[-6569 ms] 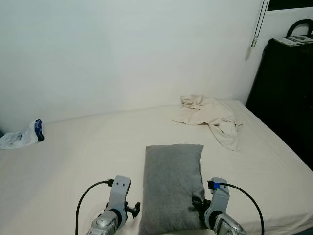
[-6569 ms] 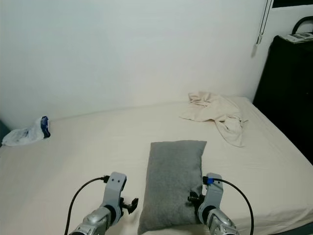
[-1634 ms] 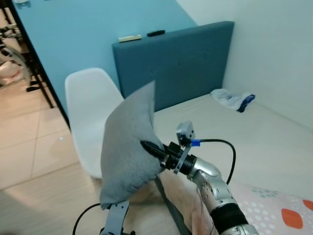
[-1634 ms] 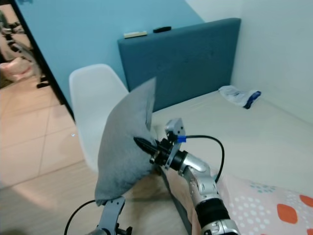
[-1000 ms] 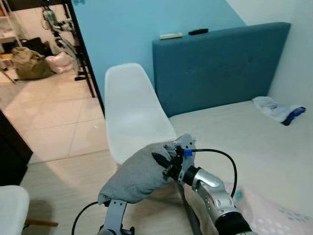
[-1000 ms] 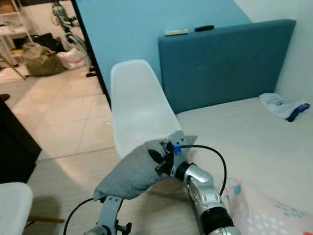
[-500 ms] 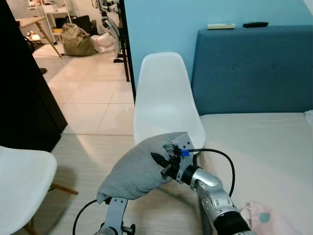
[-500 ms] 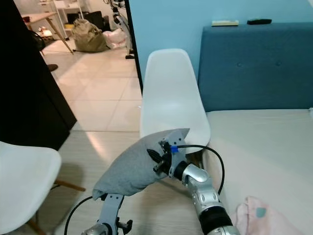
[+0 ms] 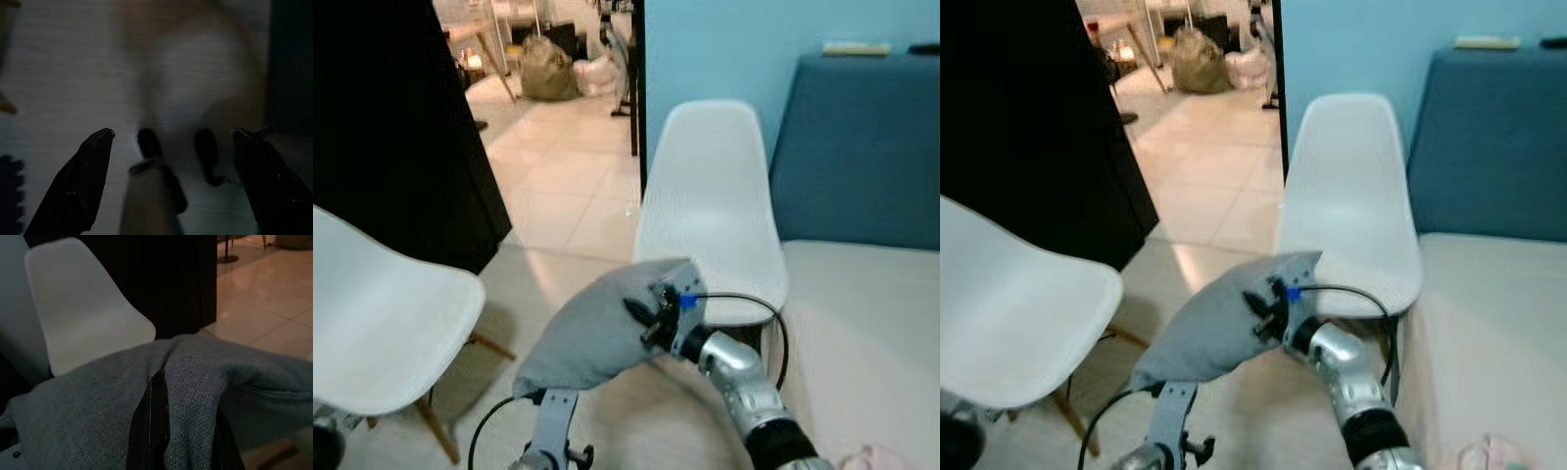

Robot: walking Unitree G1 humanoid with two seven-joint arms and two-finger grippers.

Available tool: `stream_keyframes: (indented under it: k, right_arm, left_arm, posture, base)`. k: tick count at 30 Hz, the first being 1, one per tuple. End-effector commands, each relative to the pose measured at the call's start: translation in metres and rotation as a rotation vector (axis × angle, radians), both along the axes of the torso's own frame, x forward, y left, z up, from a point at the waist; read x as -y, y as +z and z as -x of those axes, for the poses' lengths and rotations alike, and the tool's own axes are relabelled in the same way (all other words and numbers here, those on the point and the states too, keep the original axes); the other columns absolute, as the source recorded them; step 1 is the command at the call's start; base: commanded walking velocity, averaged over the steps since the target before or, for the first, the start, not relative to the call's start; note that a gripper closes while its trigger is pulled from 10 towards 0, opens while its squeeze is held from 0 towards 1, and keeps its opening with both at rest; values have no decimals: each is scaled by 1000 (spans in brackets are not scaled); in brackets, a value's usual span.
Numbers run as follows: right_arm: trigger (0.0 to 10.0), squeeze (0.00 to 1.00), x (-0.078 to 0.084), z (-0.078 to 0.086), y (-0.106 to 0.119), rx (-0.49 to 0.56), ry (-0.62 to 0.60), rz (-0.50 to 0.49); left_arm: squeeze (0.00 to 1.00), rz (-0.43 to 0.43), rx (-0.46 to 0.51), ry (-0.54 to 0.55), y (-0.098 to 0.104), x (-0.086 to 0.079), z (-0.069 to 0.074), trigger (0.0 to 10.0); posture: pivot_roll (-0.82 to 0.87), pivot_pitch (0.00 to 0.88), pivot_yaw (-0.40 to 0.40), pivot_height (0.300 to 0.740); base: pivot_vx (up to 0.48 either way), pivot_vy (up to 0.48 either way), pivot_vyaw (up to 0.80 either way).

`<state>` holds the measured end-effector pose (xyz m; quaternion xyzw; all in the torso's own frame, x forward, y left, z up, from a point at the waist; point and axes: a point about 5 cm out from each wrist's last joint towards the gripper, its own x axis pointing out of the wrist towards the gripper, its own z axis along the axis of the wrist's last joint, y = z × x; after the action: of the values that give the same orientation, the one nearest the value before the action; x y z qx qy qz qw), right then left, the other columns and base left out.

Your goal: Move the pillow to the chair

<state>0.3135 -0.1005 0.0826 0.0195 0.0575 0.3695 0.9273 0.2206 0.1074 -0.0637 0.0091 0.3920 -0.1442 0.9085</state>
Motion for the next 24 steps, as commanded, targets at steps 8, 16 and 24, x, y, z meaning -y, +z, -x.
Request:
stream_keyframes:
  k: [8, 16, 24]
  right_arm:
    - [10000, 0, -11, -1, 7, 41, 29, -9]
    - [10000, 0, -10, -4, 4, 27, 1, 9]
    - [10000, 0, 6, -14, 4, -30, -155, -63]
  left_arm:
    - [0, 4, 20, 39, 3, -4, -6, 10000]
    - [0, 31, 17, 44, 3, -2, -5, 10000]
    - [0, 49, 34, 39, 6, 2, -9, 10000]
  posture:
    - [-111, 0, 33, 740]
    - [-112, 0, 34, 740]
    - [-112, 0, 36, 740]
  base:
    - [0, -60, 0]
    - [0, 0, 0]
    - [0, 0, -500]
